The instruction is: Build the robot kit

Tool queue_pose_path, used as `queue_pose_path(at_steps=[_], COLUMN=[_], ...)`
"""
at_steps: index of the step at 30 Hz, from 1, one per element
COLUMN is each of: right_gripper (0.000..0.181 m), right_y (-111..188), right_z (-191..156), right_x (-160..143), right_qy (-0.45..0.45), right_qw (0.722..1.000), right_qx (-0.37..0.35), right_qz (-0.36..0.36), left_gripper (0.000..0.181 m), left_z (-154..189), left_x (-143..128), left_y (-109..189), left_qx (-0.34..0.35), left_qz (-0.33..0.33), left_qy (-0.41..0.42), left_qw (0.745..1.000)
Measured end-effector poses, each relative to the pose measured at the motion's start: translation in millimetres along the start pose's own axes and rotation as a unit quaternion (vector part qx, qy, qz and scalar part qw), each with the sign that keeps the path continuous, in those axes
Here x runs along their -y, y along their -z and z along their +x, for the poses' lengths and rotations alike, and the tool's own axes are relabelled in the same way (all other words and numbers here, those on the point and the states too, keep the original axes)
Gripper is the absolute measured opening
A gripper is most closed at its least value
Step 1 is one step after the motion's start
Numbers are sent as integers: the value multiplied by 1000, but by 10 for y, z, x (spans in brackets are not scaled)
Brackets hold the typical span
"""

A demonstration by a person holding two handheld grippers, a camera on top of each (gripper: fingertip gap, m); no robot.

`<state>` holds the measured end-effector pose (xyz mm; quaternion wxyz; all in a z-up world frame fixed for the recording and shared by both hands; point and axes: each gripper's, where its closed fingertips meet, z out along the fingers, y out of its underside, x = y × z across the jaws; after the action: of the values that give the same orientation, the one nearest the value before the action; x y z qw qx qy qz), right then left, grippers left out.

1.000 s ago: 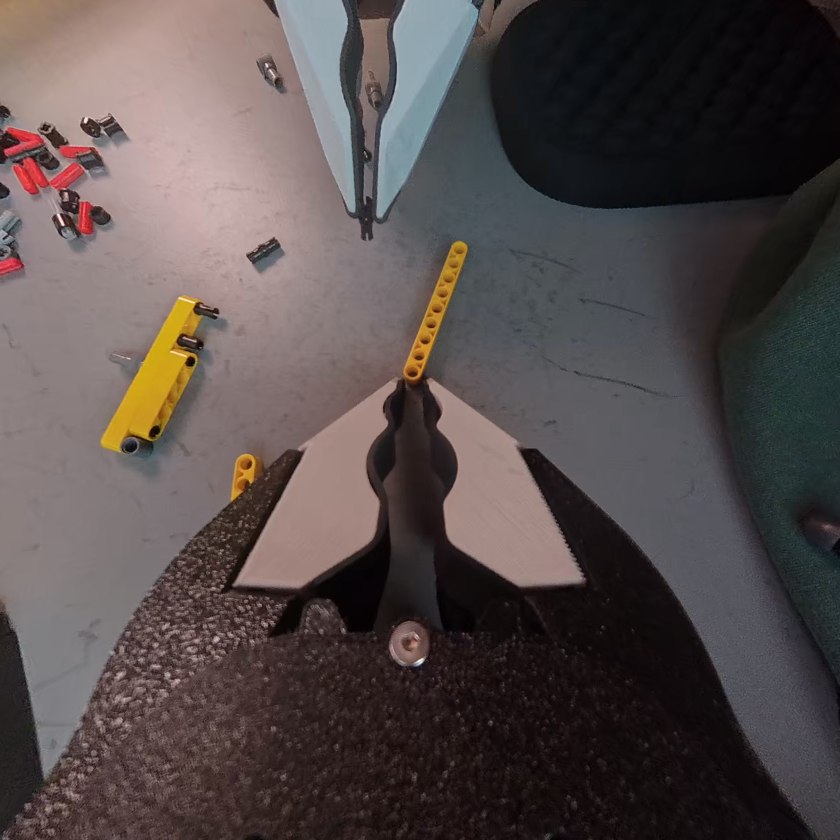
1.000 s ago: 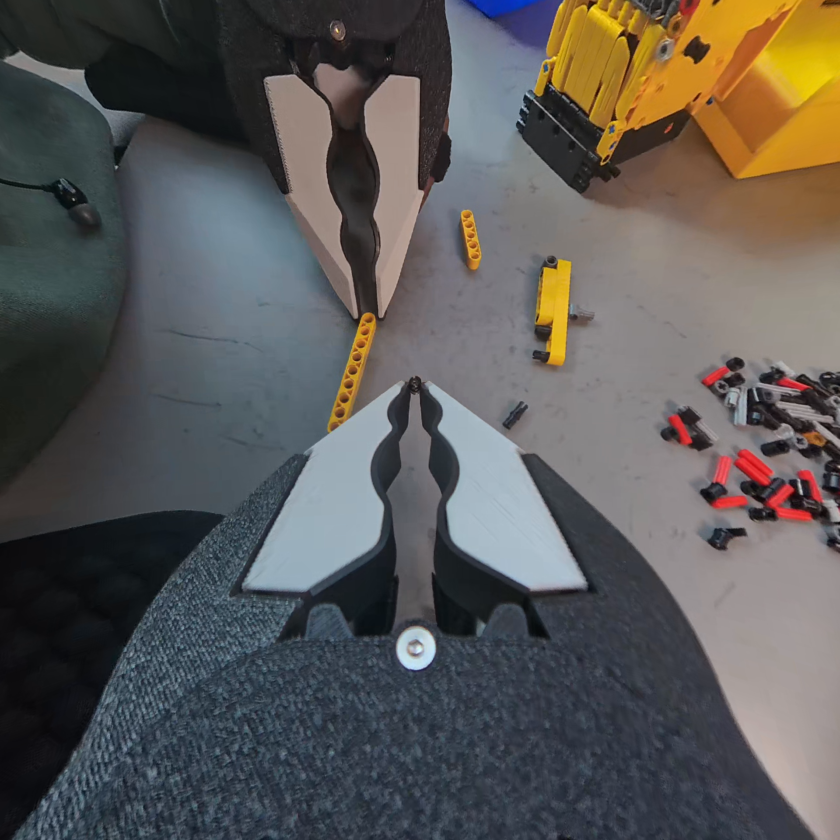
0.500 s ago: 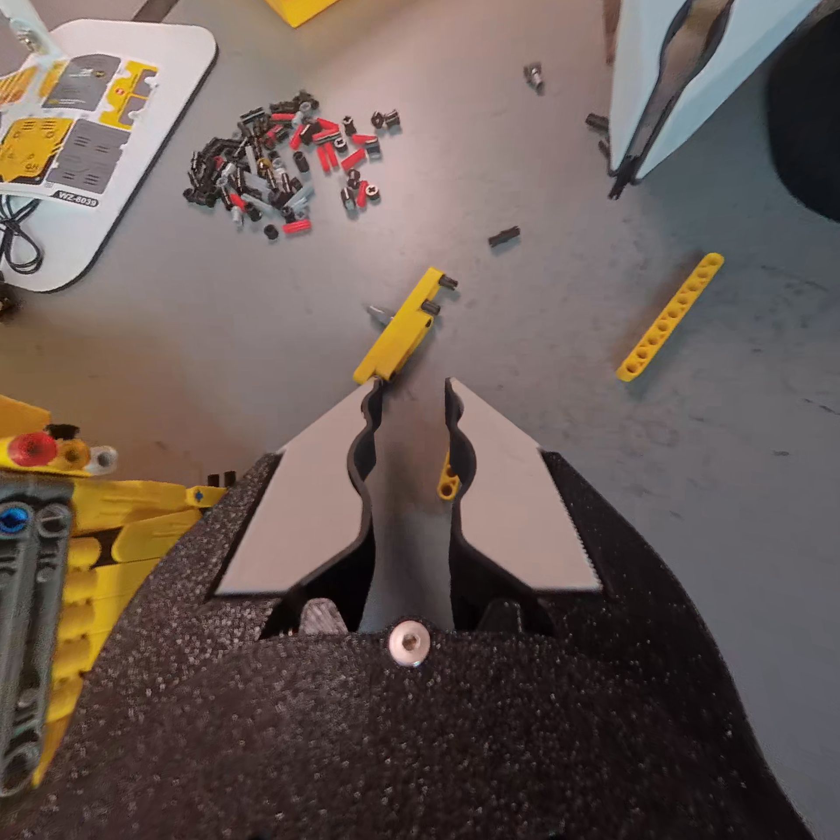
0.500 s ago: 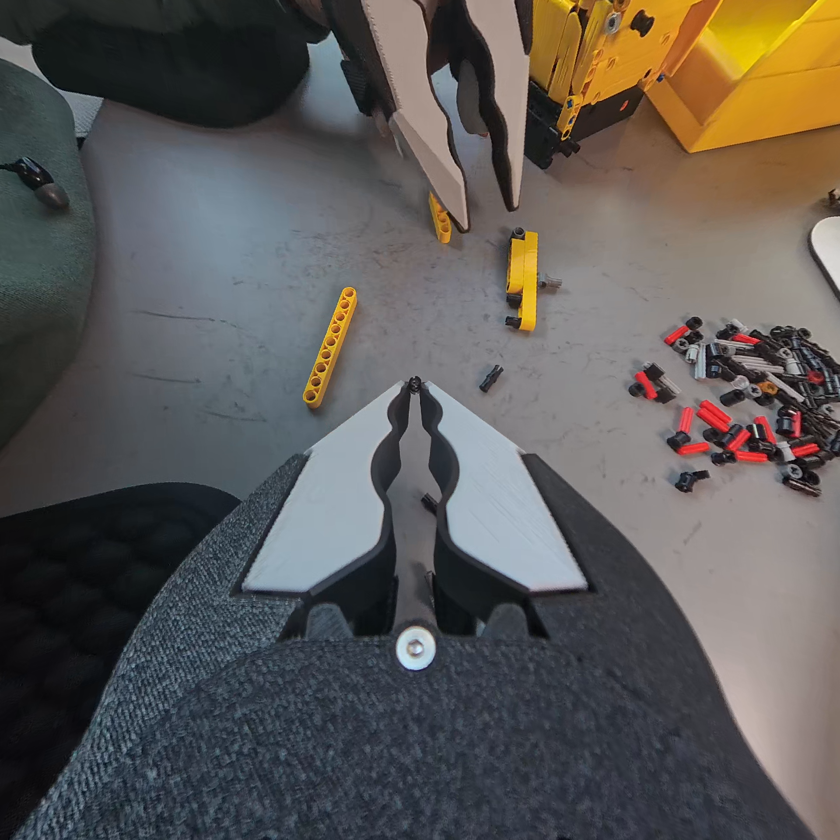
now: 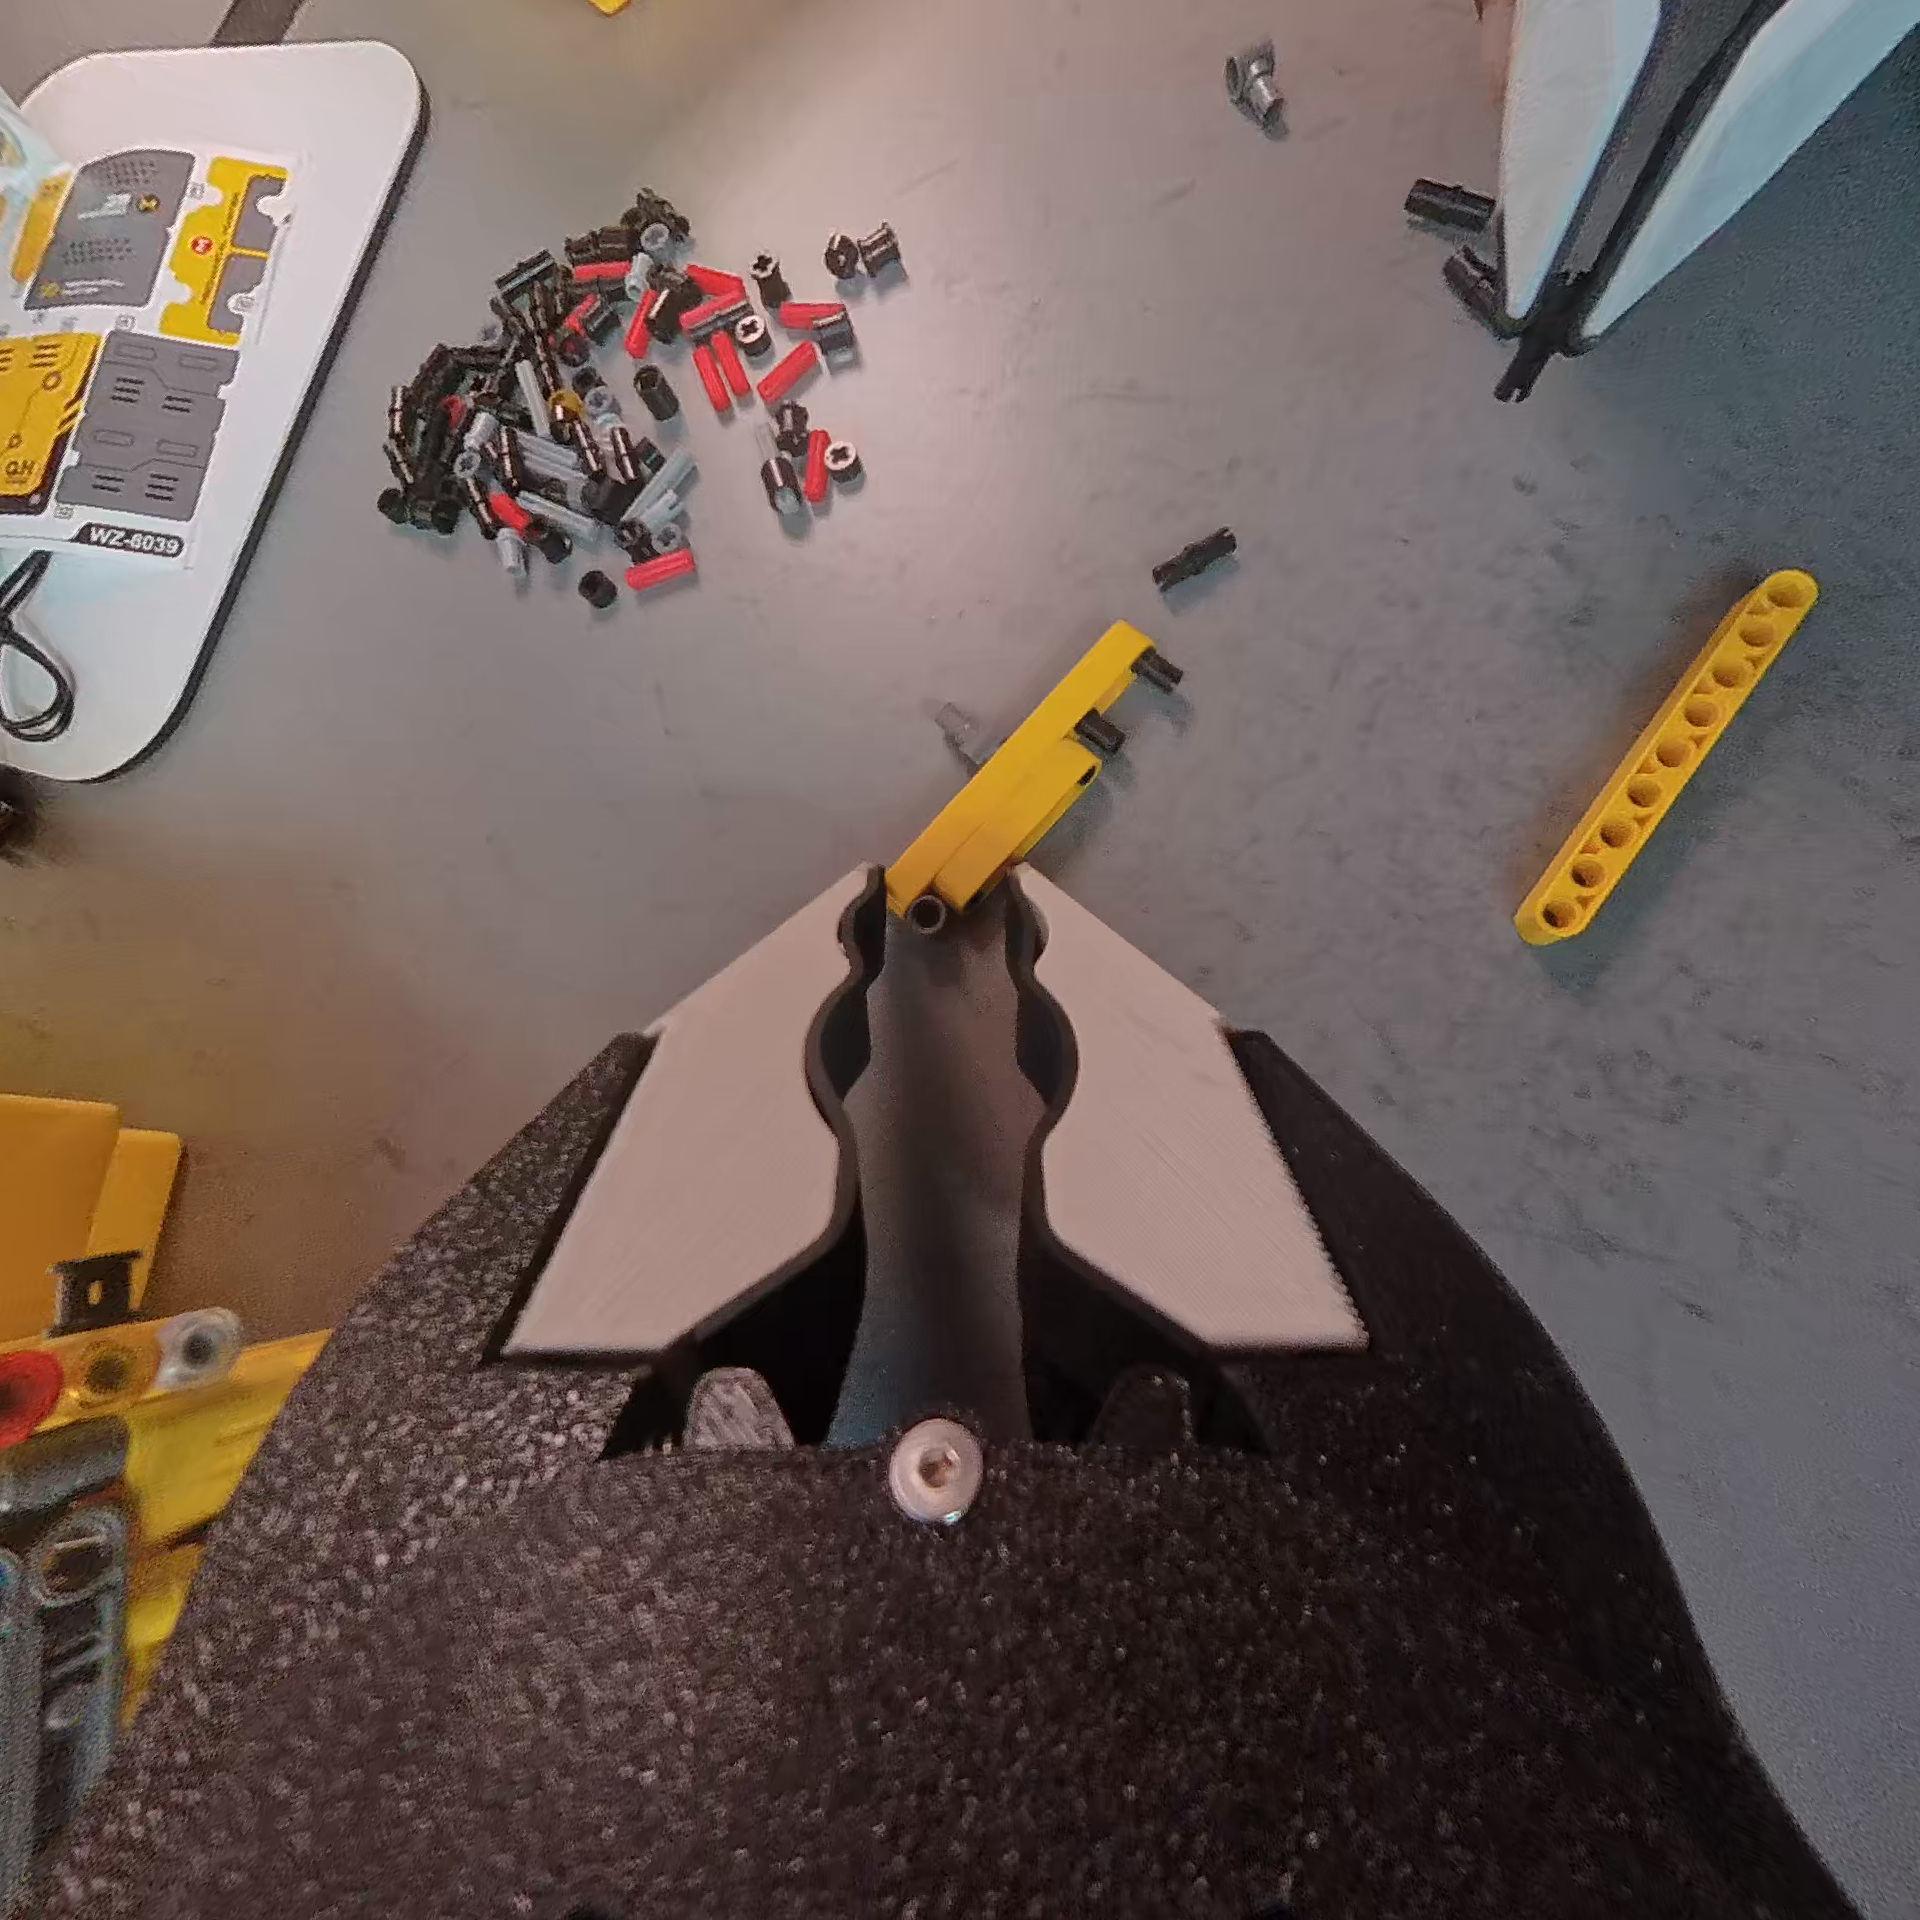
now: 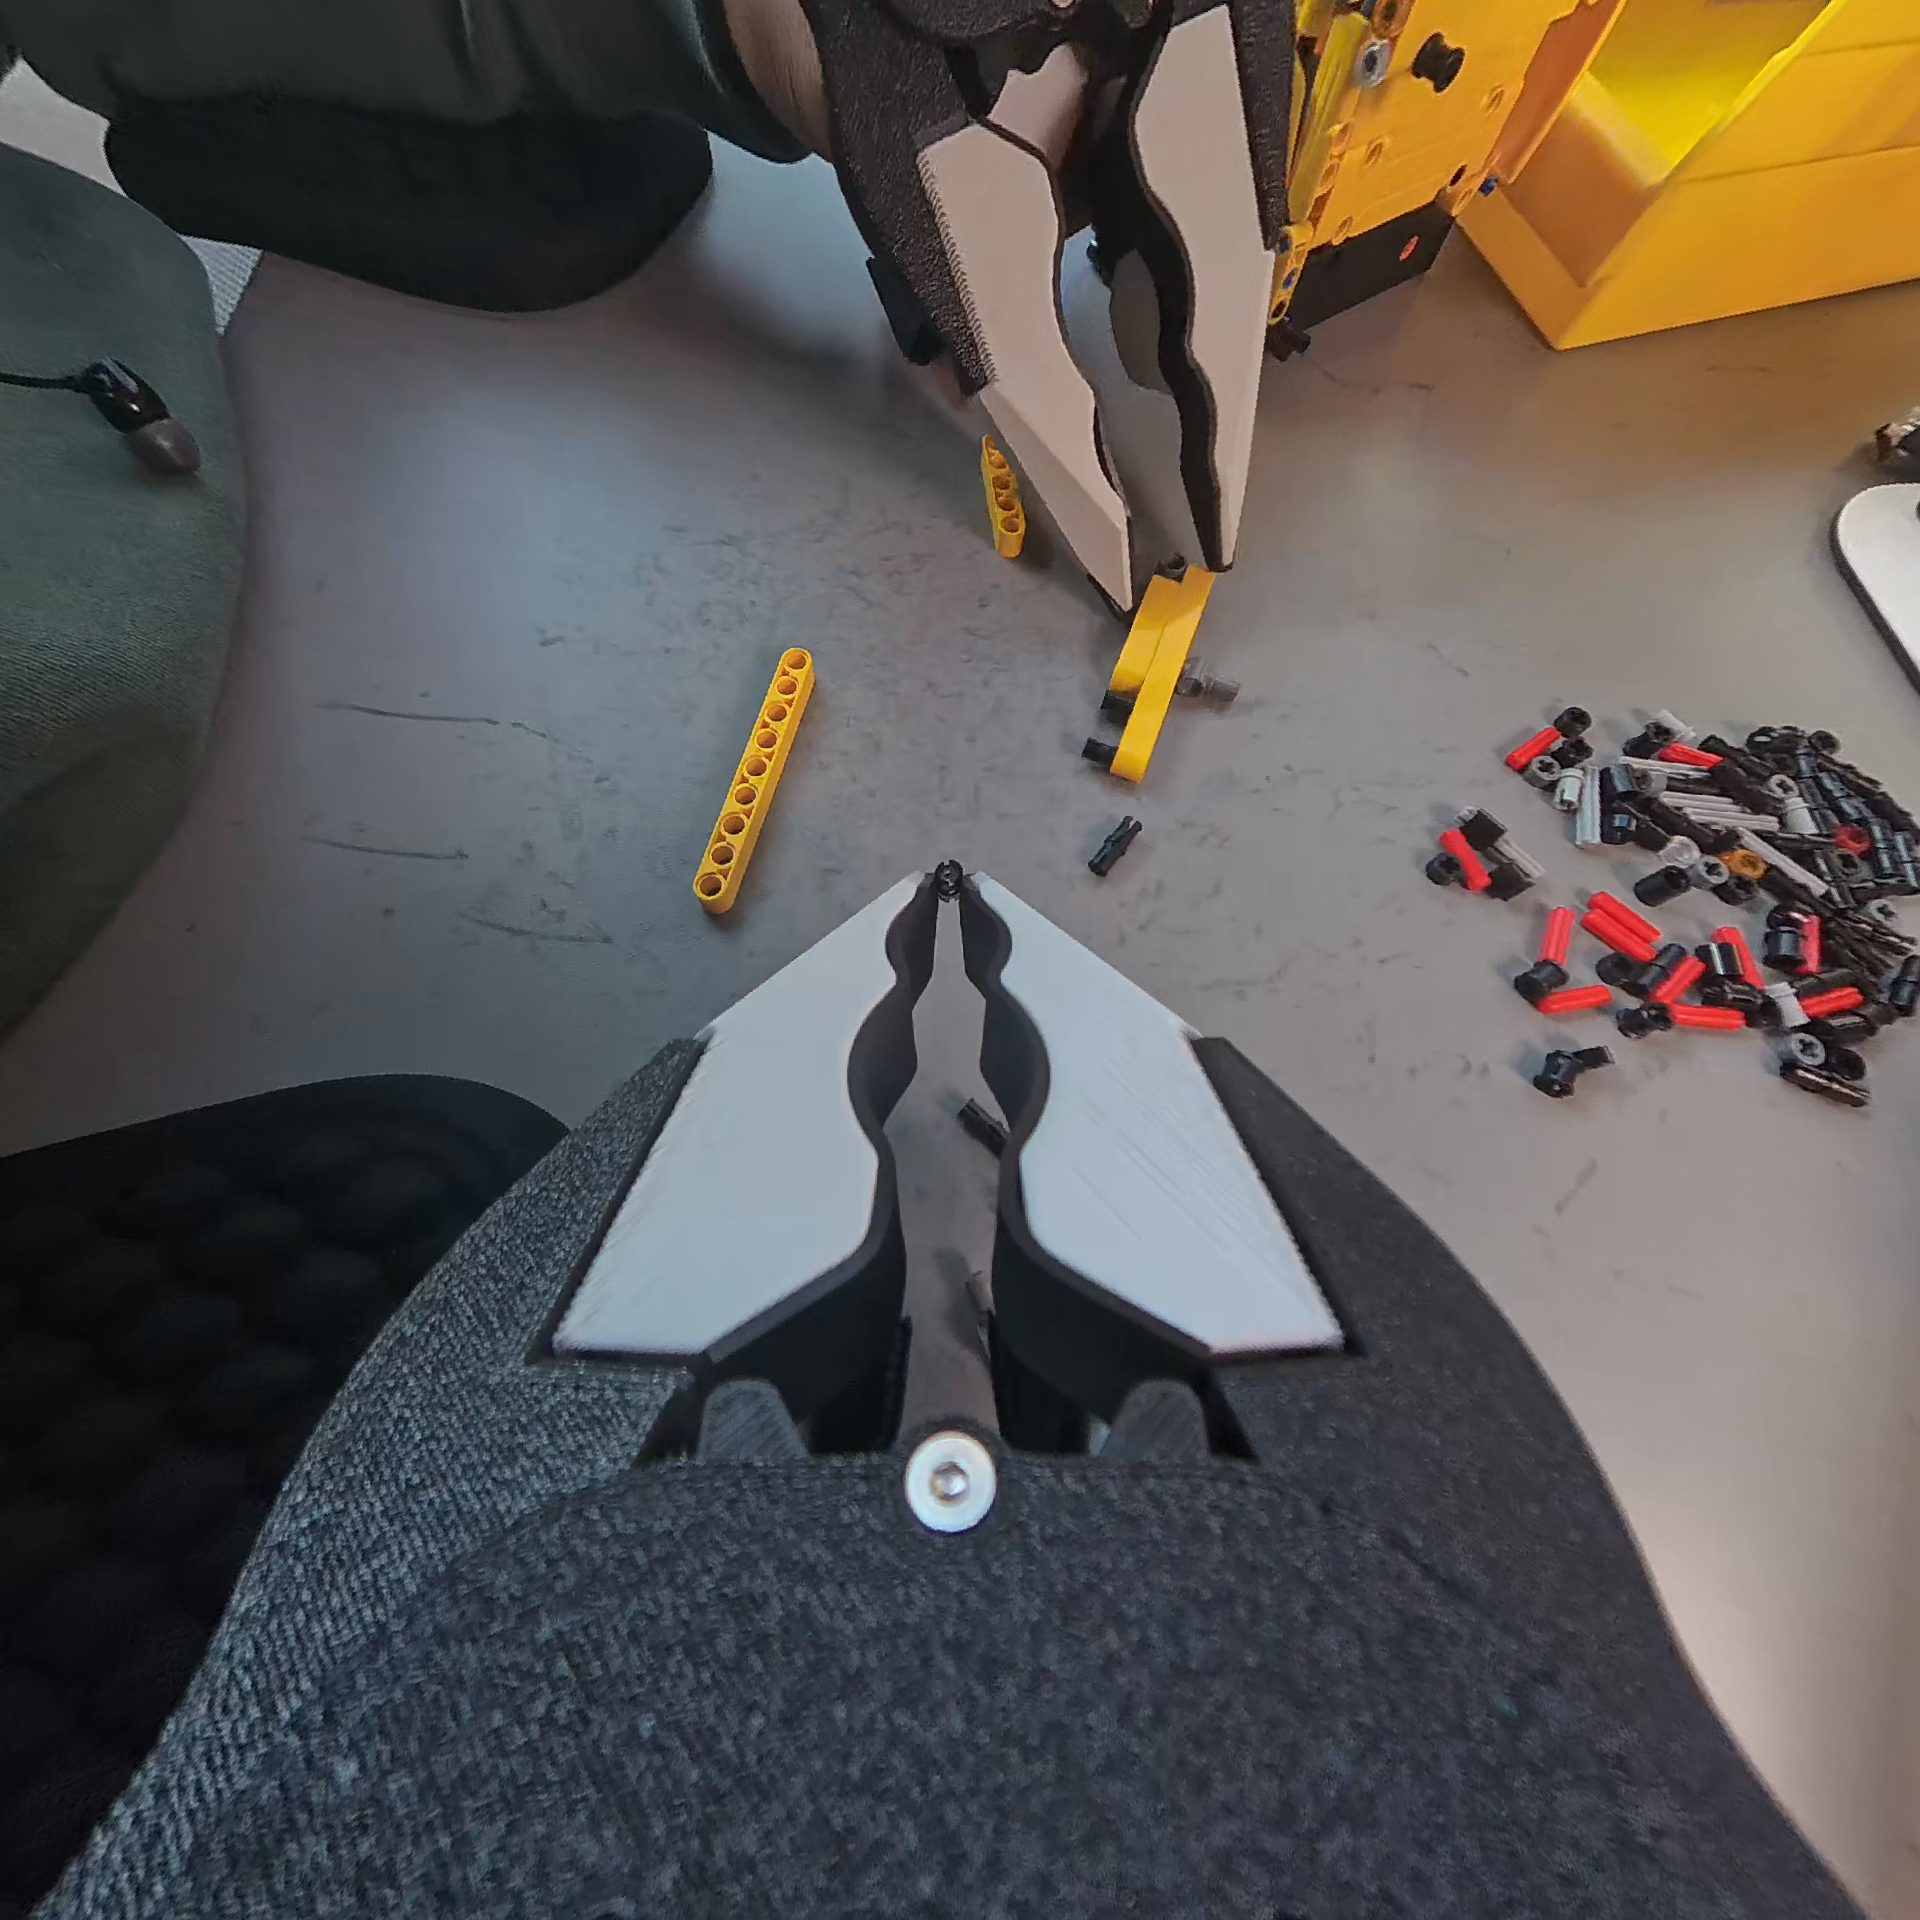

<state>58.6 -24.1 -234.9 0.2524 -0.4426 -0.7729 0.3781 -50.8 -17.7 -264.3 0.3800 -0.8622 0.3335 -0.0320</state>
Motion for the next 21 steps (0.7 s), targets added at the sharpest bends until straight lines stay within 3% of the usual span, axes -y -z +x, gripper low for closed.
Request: queue_pose_path(at_steps=[7,11,15,17,21], right_gripper=[4,4,4,4,4], right_y=[-30,-33,-25,-34,-45], right_z=[-24,-12,8,16,19], right_x=[4,-12,-16,-29,-35], right_qy=[0,0,-3,-4,-4], right_qw=[1000,1000,1000,1000,1000], right_qx=[4,2,0,-1,-3], right_qz=[1,-2,-1,-3,-5], left_gripper=[19,21,22,25,23], left_z=[178,227,598,846,1072], left_x=[55,123,266,273,203], left_y=[-9,87,293,324,225], left_qx=[-6,-27,-133,-185,-188], left_qz=[6,30,81,76,34], left_qy=[-42,-19,-5,-13,-63], left_qw=[999,999,988,980,980])
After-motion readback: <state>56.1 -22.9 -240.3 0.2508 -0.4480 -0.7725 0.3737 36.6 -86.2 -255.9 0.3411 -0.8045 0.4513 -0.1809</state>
